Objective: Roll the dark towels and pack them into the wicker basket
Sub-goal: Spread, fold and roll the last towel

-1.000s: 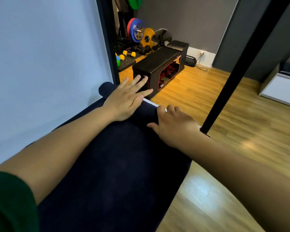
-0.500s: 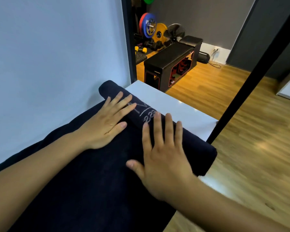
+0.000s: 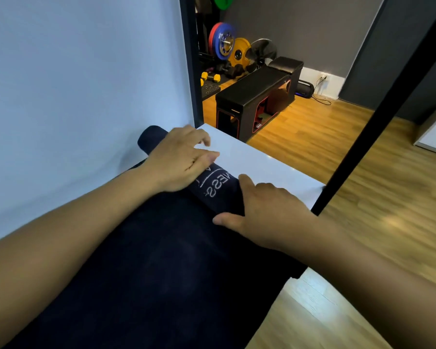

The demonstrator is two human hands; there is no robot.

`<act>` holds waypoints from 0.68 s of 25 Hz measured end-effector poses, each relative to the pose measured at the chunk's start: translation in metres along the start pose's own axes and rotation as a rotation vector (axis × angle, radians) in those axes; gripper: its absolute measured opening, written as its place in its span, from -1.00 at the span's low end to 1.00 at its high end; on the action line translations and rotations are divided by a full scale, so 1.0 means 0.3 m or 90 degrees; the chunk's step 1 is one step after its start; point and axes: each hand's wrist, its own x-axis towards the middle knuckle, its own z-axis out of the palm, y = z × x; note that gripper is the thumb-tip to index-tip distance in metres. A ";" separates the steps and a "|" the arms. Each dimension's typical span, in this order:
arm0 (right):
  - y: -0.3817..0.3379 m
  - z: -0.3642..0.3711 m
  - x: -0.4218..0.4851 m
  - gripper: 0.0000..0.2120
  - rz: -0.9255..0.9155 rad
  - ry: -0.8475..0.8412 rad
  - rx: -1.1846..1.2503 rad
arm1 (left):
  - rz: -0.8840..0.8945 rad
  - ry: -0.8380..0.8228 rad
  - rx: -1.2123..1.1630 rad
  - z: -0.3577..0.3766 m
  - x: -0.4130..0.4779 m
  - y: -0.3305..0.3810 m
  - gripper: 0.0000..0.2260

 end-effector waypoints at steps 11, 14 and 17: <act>0.177 -0.064 0.137 -0.33 0.043 0.089 -0.194 | 0.056 -0.004 0.016 0.115 0.241 0.037 -0.52; 0.139 0.004 0.093 -0.19 0.036 0.178 -0.246 | 0.053 0.023 -0.007 0.114 0.155 0.034 -0.52; 0.082 0.033 0.041 -0.03 0.030 0.173 -0.274 | 0.048 -0.006 -0.030 0.096 0.059 0.031 -0.50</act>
